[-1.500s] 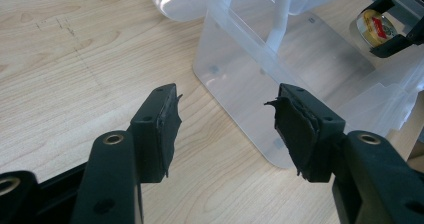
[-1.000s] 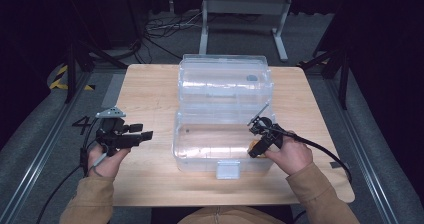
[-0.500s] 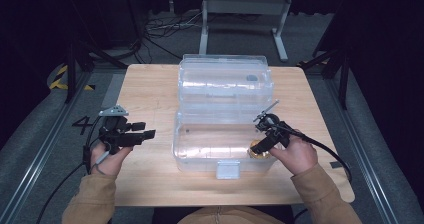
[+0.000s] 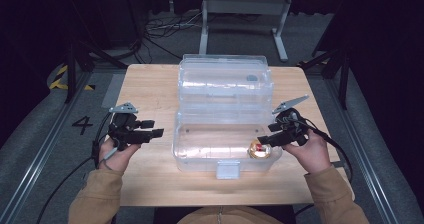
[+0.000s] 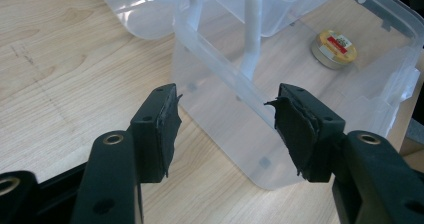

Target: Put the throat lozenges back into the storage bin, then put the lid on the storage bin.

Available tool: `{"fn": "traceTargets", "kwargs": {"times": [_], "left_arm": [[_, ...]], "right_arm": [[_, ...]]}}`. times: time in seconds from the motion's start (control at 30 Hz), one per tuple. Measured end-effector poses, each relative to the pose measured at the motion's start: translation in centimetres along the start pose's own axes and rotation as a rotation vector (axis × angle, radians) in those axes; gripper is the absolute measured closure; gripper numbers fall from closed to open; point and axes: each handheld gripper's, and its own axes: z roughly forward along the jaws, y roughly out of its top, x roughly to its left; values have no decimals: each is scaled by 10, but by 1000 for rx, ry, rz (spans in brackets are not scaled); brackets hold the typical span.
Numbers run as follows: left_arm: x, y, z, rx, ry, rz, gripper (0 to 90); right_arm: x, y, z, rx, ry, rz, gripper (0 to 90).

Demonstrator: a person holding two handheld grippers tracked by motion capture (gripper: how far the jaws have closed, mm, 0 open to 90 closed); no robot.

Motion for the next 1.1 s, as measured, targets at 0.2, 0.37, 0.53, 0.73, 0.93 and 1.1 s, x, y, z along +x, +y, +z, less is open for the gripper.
{"fn": "traceTargets", "kwargs": {"times": [0.2,0.37,0.53,0.73,0.93,1.1], "left_arm": [[-5,3,5,6,-22,12,435],[-12,6,10,18,-51,37,435],[-24,11,14,23,-85,79,436],[-40,16,20,49,-128,130,439],[-54,17,28,83,-157,172,440],[-61,16,36,112,-177,190,440]], "right_arm": [[-6,-2,-18,-95,23,-2,517],[-12,-2,-25,-128,44,11,471],[-16,1,-31,-152,77,6,433],[-22,9,-39,-178,66,-39,511],[-32,15,-41,-165,54,-57,533],[-35,23,-41,-157,48,-74,532]]}}
